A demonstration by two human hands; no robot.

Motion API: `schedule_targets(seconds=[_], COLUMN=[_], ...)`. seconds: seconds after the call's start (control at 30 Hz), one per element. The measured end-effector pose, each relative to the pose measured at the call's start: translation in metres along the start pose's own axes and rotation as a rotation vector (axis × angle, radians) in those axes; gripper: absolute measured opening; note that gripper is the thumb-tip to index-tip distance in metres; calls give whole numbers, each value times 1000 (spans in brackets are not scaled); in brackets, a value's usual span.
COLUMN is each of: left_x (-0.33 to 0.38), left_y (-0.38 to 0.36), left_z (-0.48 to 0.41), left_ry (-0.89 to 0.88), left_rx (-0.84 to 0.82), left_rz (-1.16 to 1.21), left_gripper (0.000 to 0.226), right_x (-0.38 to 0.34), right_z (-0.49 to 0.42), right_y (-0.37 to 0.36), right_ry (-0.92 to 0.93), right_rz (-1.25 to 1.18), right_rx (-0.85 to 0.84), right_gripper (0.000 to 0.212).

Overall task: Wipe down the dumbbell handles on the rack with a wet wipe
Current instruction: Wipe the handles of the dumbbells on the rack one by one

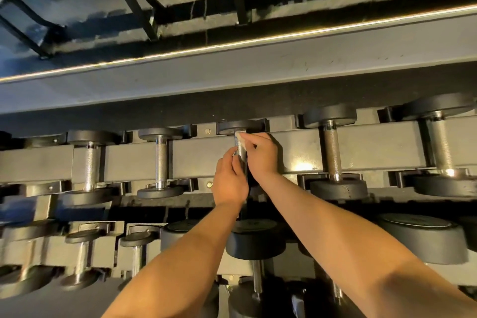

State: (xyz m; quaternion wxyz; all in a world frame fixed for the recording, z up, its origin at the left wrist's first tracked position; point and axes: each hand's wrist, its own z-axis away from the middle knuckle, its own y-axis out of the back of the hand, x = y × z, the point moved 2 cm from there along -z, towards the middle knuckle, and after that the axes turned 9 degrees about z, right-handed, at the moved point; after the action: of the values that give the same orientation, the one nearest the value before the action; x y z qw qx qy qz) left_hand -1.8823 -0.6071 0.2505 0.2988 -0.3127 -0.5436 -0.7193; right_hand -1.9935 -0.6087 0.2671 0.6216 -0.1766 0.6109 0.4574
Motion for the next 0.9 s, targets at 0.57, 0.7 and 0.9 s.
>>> schedule_targets(seconds=[0.57,0.7,0.9], left_x=[2,2,1], left_y=[0,0,0], left_z=[2,3,2], left_ry=[54,44,42], left_rx=[28,20,22], left_rz=[48,49,42], left_gripper=[40,39,40], right_x=[18,22,3], right_z=[26,20,1], right_y=[-1,2,-1], right_ry=[-10,26,1], right_rz=[16,109,35], right_rx=[-42,-76,-84], right_gripper=[19,22,24])
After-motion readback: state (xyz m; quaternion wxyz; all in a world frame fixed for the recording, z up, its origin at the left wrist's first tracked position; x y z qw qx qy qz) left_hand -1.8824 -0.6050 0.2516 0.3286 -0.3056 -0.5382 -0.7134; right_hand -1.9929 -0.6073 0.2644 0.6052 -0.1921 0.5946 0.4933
